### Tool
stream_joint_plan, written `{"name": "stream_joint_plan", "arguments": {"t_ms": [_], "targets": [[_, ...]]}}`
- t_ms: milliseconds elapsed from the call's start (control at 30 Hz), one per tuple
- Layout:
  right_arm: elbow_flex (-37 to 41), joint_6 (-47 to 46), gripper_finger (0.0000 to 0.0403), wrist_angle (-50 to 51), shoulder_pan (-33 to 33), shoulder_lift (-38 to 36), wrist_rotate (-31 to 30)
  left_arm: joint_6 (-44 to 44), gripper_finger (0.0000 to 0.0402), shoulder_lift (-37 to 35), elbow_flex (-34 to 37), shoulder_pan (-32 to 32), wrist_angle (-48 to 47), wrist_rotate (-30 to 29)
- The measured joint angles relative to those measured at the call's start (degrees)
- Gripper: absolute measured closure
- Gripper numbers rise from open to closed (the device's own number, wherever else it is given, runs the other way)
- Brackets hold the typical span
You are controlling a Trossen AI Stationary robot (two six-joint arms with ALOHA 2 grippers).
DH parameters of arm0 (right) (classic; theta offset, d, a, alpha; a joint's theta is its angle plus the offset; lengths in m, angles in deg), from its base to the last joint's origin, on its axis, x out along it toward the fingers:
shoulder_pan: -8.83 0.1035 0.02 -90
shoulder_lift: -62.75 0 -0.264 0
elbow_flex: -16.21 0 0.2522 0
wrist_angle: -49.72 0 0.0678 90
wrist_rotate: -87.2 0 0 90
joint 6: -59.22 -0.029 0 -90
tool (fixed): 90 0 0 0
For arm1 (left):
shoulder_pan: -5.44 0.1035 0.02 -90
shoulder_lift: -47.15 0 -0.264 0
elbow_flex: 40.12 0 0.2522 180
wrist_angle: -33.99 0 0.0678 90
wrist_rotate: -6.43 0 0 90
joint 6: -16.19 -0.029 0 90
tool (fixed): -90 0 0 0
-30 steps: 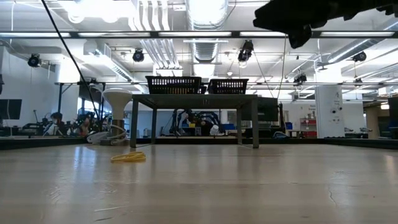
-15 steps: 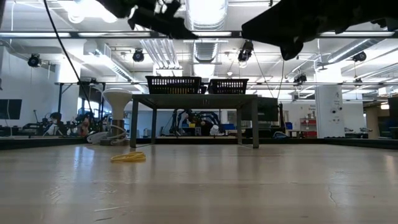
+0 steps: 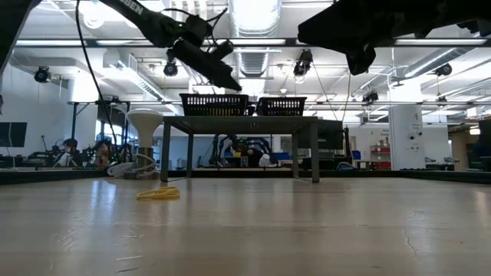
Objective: Pick & Place Office Desk Supplies
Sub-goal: Put the yellow rubber band into the top left black bin on the shelf
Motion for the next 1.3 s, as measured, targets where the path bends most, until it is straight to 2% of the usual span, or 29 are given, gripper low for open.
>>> {"name": "stream_joint_plan", "arguments": {"t_ms": [167,300,500,567,667,767,867,1000,1067,1100,1200,1233,1300], "targets": [[0.00,-0.36,0.0335,-0.10,0.62,0.00,0.02,-1.83,0.0401,-3.17,0.00,0.56,-12.44,-1.34],[0.00,-0.33,0.0336,-0.98,1.00,0.02,0.02,-2.90,0.0401,-4.54,0.00,0.56,-20.51,-6.29],[0.00,-1.70,0.0339,-1.39,1.00,0.02,0.04,-2.77,0.0396,-4.39,0.00,1.00,-21.44,-14.68],[0.00,-2.72,0.0339,-1.29,1.00,0.02,0.04,-2.67,0.0384,-4.39,0.00,1.10,-21.46,-18.44],[0.00,-3.31,0.0339,-1.16,1.11,0.02,0.06,-2.12,0.0351,-4.52,0.00,1.65,-22.04,-19.09],[0.00,-3.29,0.0339,-1.13,1.11,0.02,0.06,-0.57,0.0312,-4.52,0.00,1.81,-22.28,-15.19],[0.00,-3.16,0.0339,-1.13,1.11,0.02,0.04,1.47,0.0279,-4.58,0.00,1.70,-22.90,-6.86],[0.00,-3.10,0.0339,-1.13,1.01,0.02,-0.64,2.51,0.0252,-4.88,-0.38,1.64,-25.74,-6.26],[0.00,-2.55,0.0339,-1.13,0.56,0.04,-1.64,4.80,0.0248,-6.56,-0.76,1.65,-27.11,-4.66],[0.00,-1.90,0.0339,-1.13,0.10,0.04,-1.77,6.36,0.0248,-8.01,-0.80,1.57,-27.42,-1.61],[0.00,-0.44,0.0339,-1.35,-1.96,0.43,-1.86,9.71,0.0257,-13.67,2.10,-0.41,-25.97,12.77],[0.00,0.00,0.0339,-1.37,-2.77,0.74,-1.86,10.13,0.0263,-15.70,4.17,-1.82,-25.03,15.82],[0.00,1.02,0.0339,-1.49,-4.32,1.92,-1.76,11.57,0.0277,-19.94,9.82,-5.84,-22.02,16.71]]}}
